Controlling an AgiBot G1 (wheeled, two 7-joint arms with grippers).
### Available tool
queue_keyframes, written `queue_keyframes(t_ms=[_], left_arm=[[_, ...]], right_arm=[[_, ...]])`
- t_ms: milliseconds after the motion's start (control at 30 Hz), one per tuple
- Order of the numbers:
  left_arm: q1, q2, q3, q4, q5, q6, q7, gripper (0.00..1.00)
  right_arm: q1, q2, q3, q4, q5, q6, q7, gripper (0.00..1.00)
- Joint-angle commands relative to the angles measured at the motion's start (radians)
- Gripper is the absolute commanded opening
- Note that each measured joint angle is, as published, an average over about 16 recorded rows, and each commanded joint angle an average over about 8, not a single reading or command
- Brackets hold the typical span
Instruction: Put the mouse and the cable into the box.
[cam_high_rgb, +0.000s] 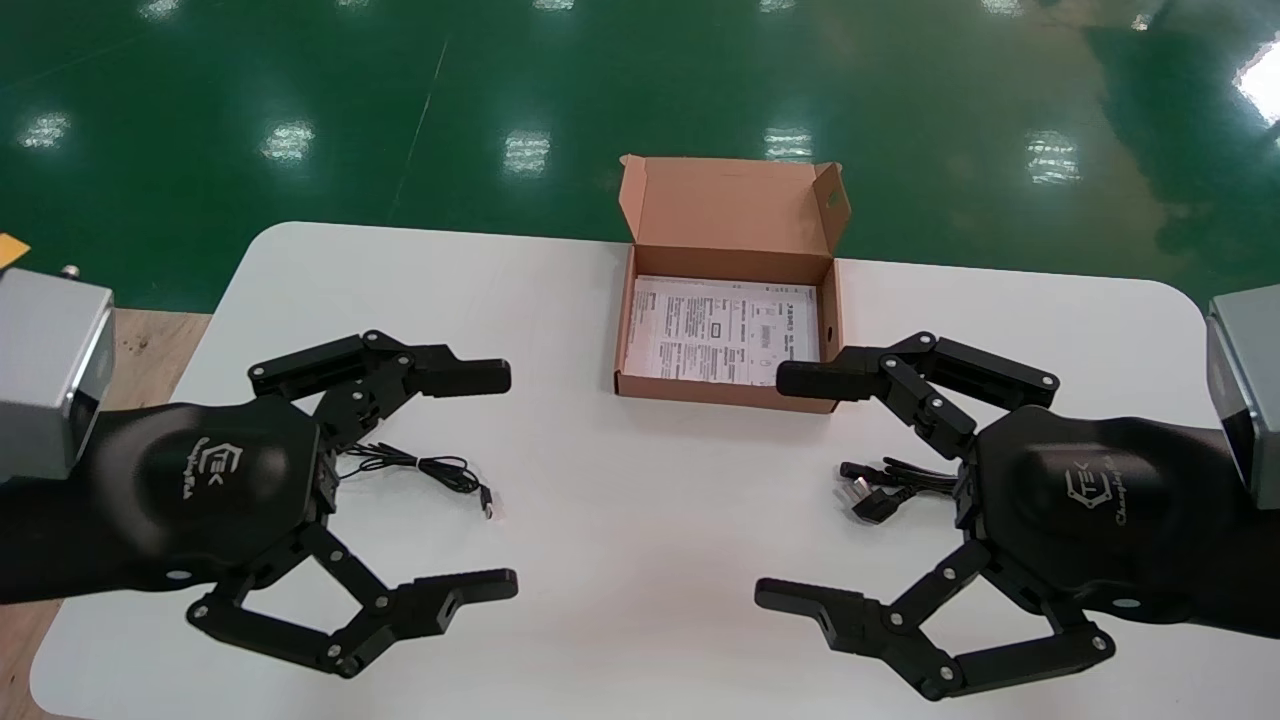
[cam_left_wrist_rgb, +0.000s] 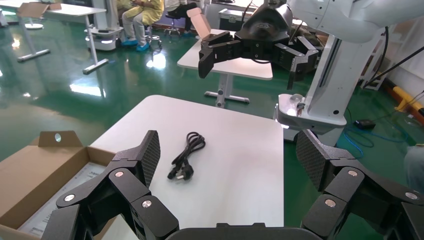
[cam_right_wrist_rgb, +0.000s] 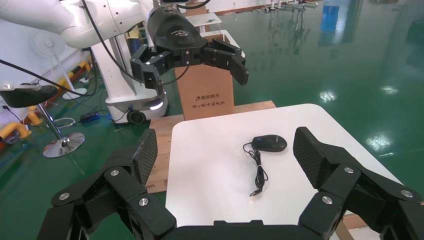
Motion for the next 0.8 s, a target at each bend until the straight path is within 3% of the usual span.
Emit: queue_keyframes(t_ms=[33, 233, 400, 600, 800], left_arm=[[0.0, 0.0, 0.0, 0.0, 0.0, 0.0, 0.0, 1.0], [-0.009, -0.001, 0.006, -0.004, 0.015, 0.01, 0.005, 1.0], [-0.11, 0.01, 0.08, 0.014, 0.161, 0.064, 0.054, 1.0], [-0.294, 0.076, 0.212, 0.177, 0.428, 0.074, 0.175, 1.0], [-0.442, 0.186, 0.327, 0.404, 0.657, 0.066, 0.345, 1.0]], right_arm=[[0.0, 0.0, 0.0, 0.0, 0.0, 0.0, 0.0, 1.0], [0.003, 0.002, -0.002, -0.004, -0.011, -0.003, -0.008, 1.0], [0.036, 0.007, -0.021, -0.059, -0.086, -0.037, -0.073, 1.0], [0.139, -0.003, -0.093, -0.231, -0.271, -0.077, -0.256, 1.0], [0.274, -0.042, -0.177, -0.451, -0.5, -0.033, -0.472, 1.0]])
